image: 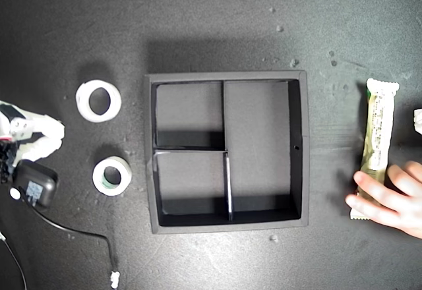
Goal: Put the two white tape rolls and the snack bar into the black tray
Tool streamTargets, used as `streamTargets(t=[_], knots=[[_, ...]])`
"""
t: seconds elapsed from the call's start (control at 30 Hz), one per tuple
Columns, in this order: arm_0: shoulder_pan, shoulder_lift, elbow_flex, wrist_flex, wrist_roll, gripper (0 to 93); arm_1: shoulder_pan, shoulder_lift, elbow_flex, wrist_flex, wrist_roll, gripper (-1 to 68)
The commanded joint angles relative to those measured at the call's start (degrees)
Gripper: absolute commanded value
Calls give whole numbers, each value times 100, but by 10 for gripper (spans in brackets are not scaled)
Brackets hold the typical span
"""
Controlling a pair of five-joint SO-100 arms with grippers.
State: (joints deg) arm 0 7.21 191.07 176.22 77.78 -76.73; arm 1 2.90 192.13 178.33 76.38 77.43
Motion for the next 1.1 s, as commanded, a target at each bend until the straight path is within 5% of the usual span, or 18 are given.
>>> streamTargets(t=[0.0,1.07], knots=[[53,290,360,220,-237,2,-79,-26,70,44,18,0],[97,290,360,220,-246,2,-105,-26,70,44,9,1]])
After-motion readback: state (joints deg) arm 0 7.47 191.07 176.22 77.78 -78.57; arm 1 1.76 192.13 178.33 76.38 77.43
